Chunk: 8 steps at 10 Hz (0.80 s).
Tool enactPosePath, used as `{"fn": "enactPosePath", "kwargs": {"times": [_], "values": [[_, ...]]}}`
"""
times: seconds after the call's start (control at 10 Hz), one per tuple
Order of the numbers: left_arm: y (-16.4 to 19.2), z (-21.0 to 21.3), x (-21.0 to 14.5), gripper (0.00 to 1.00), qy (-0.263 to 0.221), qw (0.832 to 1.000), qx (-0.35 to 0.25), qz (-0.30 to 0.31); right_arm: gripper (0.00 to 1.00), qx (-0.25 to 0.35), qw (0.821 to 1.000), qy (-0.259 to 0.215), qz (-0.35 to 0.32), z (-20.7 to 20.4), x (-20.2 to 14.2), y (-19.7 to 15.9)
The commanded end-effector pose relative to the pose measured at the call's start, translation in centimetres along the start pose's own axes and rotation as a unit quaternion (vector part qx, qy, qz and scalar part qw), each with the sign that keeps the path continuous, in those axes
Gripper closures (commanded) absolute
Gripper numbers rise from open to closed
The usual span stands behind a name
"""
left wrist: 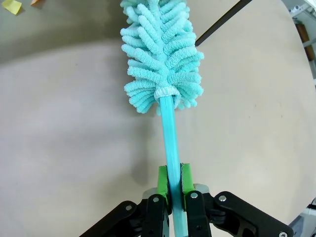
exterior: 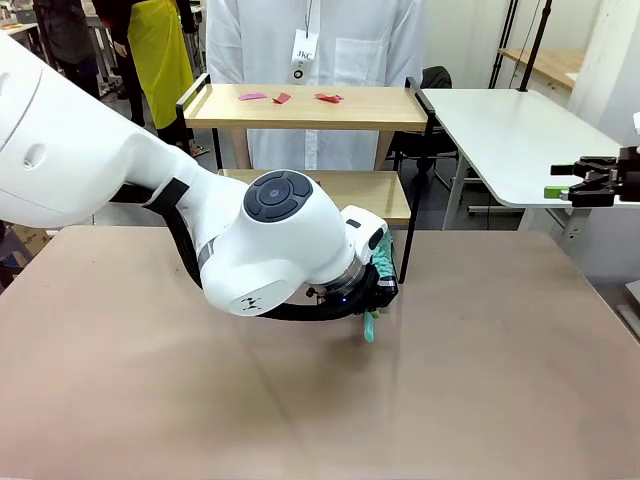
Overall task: Clean the shelf.
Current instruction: Clean the specific section of the Shelf indicated by the human with the Duster.
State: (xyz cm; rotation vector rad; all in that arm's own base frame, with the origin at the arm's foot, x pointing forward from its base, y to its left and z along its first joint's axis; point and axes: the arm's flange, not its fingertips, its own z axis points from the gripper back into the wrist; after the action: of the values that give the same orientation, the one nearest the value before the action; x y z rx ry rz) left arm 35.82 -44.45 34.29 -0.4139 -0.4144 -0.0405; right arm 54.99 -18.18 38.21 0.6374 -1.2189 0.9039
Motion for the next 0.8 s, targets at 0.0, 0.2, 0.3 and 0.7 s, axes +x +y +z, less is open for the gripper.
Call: {"fn": "enactPosePath", "kwargs": {"times": [0.0, 0.2, 0.3, 0.7], "values": [[0.7, 0.0, 0.3, 0.87, 0.008, 1.0, 0.009, 0.005, 0.0, -0.001, 1.0, 0.004, 0.0, 0.0, 0.4, 0.0], [2.1, 0.7, 0.7, 0.87, 0.009, 1.0, 0.02, 0.014, 0.0, -0.001, 1.0, 0.004, 0.0, 0.0, 0.4, 0.0], [2.9, 1.3, 1.0, 0.87, 0.003, 1.0, 0.025, 0.018, 0.0, -0.001, 1.0, 0.004, 0.0, 0.0, 0.4, 0.0], [6.1, 2.8, 1.6, 0.87, 0.002, 0.998, 0.048, 0.03, 0.0, -0.001, 1.0, 0.004, 0.0, 0.0, 0.4, 0.0]]}}
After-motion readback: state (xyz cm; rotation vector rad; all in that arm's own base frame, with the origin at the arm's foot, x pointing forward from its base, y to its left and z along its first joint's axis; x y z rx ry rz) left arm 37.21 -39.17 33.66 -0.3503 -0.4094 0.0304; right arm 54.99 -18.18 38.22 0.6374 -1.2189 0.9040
